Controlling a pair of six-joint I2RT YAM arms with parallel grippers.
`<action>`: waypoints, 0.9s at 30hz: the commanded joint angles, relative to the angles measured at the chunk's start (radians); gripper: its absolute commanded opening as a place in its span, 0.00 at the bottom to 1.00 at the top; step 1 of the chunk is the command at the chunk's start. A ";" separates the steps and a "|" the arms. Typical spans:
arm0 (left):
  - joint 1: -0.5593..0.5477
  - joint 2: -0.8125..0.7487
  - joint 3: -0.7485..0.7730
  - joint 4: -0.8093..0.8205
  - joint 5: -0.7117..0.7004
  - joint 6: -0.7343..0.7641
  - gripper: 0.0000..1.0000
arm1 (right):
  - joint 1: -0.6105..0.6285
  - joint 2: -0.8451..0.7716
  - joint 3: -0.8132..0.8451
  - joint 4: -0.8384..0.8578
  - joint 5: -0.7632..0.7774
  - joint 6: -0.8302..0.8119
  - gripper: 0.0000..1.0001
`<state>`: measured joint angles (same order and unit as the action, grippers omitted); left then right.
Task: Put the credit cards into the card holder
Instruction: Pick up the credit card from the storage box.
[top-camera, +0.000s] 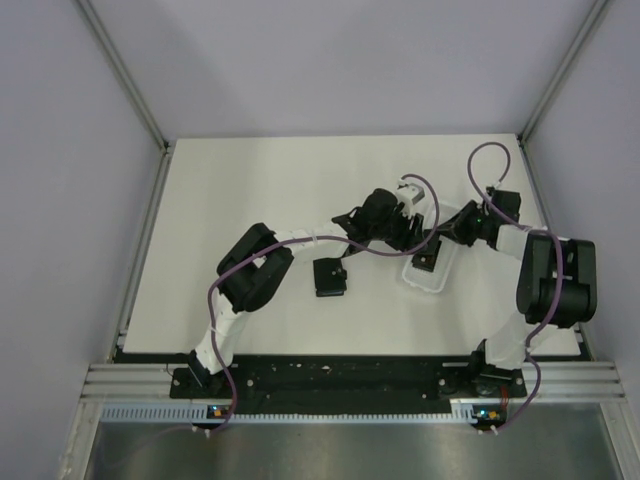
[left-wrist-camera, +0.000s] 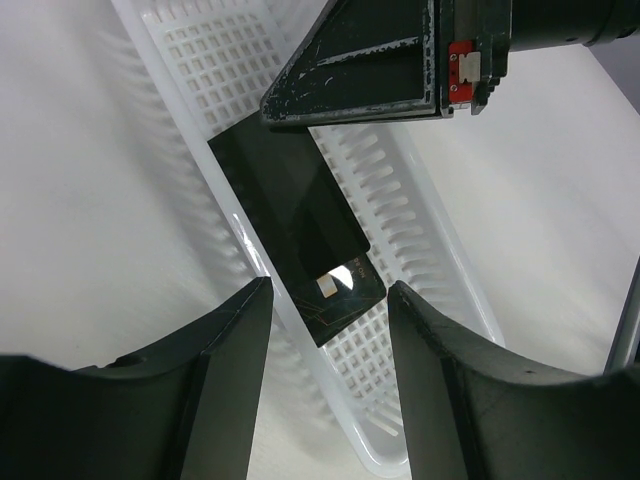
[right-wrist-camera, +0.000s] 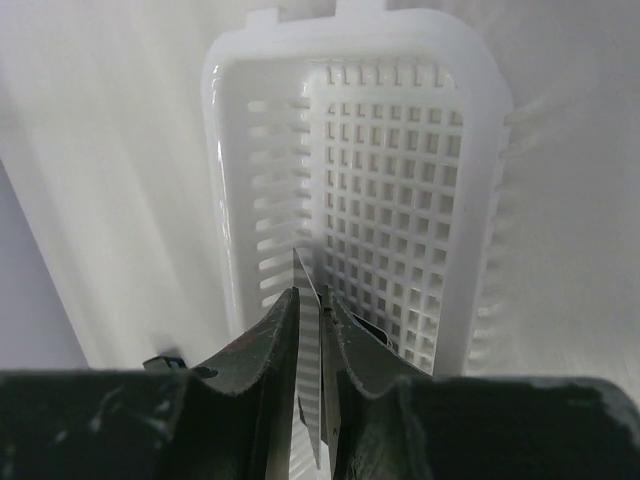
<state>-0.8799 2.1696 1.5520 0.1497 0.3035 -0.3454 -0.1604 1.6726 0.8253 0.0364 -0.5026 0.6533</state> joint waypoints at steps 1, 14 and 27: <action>-0.004 0.021 0.040 0.039 0.020 0.000 0.56 | -0.007 0.018 0.011 -0.001 -0.005 -0.035 0.16; -0.002 -0.013 0.033 0.027 0.003 -0.003 0.55 | -0.007 -0.002 0.018 -0.007 -0.019 -0.055 0.00; 0.053 -0.264 -0.156 0.008 -0.075 -0.073 0.70 | -0.005 -0.256 0.028 -0.185 0.032 -0.121 0.00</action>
<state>-0.8566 2.0533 1.4521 0.1207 0.2340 -0.3794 -0.1604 1.5101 0.8253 -0.0963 -0.4706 0.5735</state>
